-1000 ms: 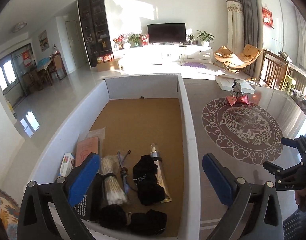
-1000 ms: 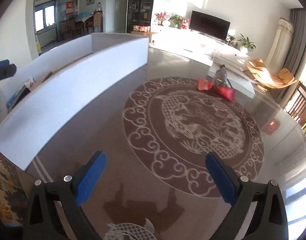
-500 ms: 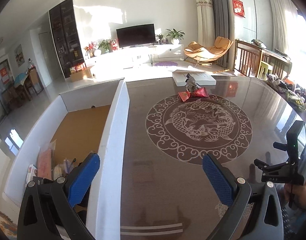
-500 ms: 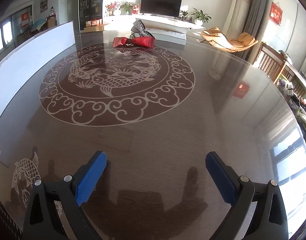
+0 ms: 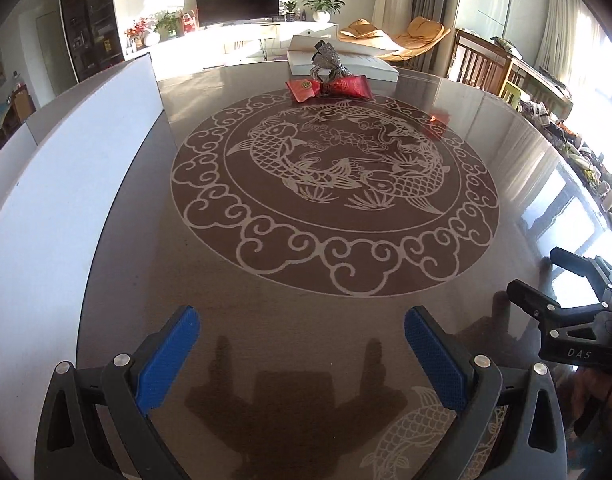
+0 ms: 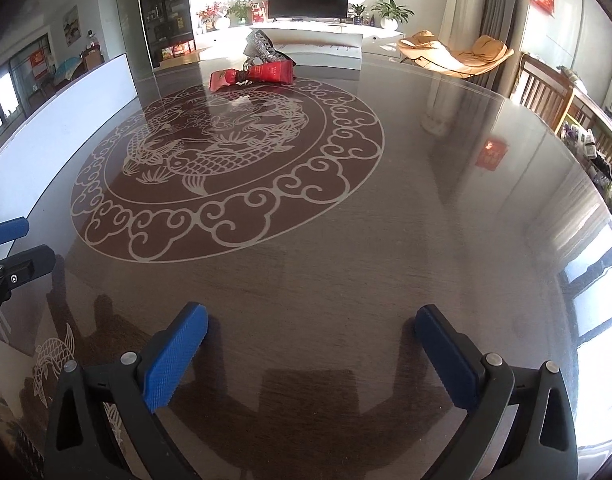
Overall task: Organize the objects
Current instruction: 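Move both tools back over the table toward the red packets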
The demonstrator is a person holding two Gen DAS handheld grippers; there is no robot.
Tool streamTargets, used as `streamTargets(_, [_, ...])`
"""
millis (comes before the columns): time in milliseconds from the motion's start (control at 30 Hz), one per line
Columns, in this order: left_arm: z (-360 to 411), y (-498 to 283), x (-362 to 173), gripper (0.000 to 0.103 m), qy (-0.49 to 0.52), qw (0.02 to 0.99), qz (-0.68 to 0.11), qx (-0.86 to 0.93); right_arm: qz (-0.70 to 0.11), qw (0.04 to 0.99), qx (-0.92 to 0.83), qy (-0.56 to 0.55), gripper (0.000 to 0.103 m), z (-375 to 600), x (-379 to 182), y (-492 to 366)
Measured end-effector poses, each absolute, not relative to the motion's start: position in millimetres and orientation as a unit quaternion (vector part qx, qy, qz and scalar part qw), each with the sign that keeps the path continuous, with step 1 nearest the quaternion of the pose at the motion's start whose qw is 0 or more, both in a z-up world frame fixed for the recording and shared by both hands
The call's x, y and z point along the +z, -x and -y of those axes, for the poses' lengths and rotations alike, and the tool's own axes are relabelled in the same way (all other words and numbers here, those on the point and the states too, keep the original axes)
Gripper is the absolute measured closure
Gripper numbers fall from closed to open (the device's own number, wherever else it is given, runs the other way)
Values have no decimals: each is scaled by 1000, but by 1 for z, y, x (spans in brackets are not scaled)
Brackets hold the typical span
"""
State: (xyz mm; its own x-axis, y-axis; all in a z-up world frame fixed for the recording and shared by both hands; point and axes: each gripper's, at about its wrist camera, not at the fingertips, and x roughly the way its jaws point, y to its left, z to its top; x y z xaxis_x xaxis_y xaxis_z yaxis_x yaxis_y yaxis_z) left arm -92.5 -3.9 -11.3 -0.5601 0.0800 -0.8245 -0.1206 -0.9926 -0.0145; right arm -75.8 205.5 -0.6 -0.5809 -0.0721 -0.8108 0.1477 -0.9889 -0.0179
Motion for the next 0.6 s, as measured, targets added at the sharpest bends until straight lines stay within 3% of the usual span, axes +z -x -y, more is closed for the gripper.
streamTargets(300, [-11,171,-24,0,496,116,-49,859,-63,52,-894,-441,0,-201,1,69])
streamTargets(600, [-42,274,-10,0,473,161,-153,853,-43,61,-890,-450,0,-206,0,72])
